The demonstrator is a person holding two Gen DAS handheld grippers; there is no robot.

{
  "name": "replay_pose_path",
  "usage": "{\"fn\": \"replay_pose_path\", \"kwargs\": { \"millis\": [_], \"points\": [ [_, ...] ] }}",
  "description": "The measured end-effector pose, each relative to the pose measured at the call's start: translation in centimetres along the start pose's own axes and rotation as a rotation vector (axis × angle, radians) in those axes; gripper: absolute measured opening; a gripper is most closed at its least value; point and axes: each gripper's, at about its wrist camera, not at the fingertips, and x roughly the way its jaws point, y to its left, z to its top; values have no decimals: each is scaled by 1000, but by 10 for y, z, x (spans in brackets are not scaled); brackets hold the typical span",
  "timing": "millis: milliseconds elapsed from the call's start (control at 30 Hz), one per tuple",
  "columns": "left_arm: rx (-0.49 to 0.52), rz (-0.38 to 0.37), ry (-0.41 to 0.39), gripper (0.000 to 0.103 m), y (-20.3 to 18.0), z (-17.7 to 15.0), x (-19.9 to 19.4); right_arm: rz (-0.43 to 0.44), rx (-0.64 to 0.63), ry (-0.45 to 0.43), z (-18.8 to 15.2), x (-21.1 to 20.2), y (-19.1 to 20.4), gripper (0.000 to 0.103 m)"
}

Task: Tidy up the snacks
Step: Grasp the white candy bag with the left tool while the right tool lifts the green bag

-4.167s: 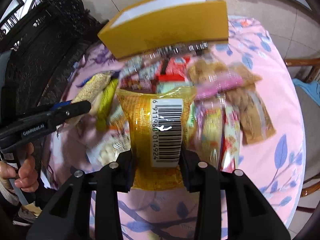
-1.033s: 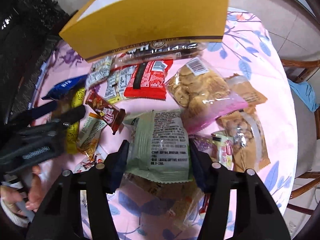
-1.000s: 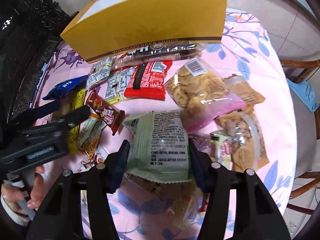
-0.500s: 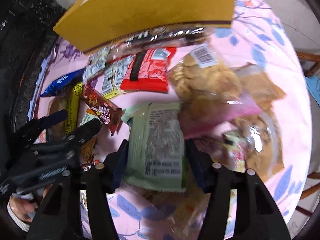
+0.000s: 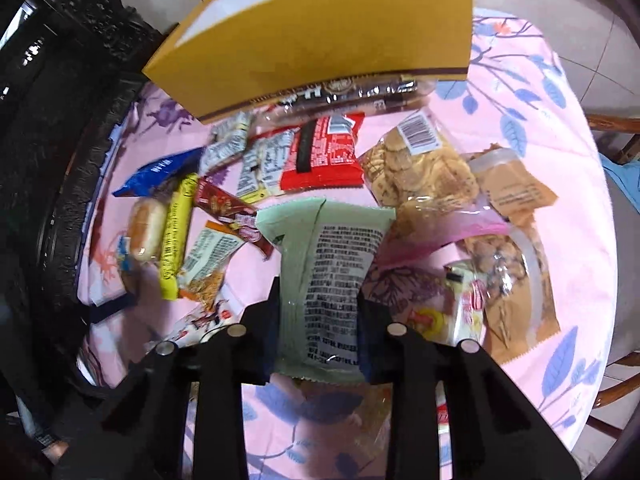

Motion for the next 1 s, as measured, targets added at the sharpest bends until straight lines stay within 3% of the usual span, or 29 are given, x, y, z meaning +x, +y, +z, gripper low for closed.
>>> {"fn": "replay_pose_path", "kwargs": {
  "millis": [100,267,433,600,667,700,1000],
  "points": [
    [15,-13,24,93,-8,-18,6,9,4,-26,-7,-12,-1,32],
    [67,-13,8,93,-24,-20,12,9,21,-21,-10,-17,-1,32],
    [117,38,2,92,-34,-23,20,0,23,-26,-13,-21,-4,32],
    [134,90,-27,80,-37,-30,22,-13,25,-19,-16,-18,-4,32],
    [138,99,-42,70,-40,-35,19,-12,30,-15,-18,-17,-5,32],
    [141,92,-48,56,-41,-36,17,-12,31,-14,-18,-17,-5,32],
    [137,85,-86,44,-43,-43,3,-8,11,-27,-21,-22,1,32]
  ]
}}
